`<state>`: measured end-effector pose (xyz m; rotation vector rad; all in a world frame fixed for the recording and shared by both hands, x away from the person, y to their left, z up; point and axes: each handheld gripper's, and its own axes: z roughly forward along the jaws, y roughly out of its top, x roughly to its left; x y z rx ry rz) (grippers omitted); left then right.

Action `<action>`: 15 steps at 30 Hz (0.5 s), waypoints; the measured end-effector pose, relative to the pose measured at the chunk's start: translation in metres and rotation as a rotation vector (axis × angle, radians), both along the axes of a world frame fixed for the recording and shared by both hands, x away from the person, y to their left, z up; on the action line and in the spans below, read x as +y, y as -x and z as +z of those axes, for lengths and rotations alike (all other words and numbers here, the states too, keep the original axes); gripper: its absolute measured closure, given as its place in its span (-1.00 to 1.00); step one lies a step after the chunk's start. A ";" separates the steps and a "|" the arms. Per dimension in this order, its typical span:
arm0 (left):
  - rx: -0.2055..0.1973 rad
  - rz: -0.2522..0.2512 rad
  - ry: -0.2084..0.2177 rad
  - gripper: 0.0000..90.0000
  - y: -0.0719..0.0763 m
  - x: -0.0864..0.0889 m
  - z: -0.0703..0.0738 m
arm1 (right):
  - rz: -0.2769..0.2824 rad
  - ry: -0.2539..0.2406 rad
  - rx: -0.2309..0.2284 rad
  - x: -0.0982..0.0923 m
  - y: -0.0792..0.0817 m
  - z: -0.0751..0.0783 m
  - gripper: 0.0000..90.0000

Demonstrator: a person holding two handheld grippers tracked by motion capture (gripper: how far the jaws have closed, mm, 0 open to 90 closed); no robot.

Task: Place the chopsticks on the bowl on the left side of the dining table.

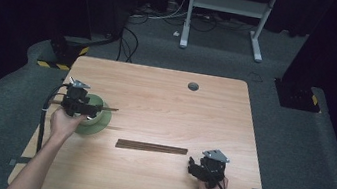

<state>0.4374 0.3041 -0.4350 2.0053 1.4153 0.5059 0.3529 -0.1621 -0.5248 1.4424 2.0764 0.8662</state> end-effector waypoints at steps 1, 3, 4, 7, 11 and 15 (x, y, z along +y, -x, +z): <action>-0.007 -0.001 0.003 -0.25 0.002 0.000 0.001 | 0.000 0.000 0.000 0.000 0.000 0.000 -0.51; -0.014 0.000 0.007 -0.25 0.004 0.000 0.002 | 0.000 0.000 0.000 0.000 0.000 0.000 -0.51; -0.033 -0.005 0.022 -0.25 0.010 0.000 0.006 | 0.000 0.000 0.000 0.000 0.000 0.000 -0.51; -0.048 -0.008 0.030 -0.25 0.015 0.000 0.007 | 0.000 0.000 0.000 0.000 0.000 0.000 -0.51; -0.075 -0.012 0.041 -0.25 0.026 0.001 0.010 | 0.000 0.000 0.000 0.000 0.000 0.000 -0.51; -0.094 -0.012 0.066 -0.25 0.036 0.002 0.010 | 0.000 0.000 0.000 0.000 0.000 0.000 -0.51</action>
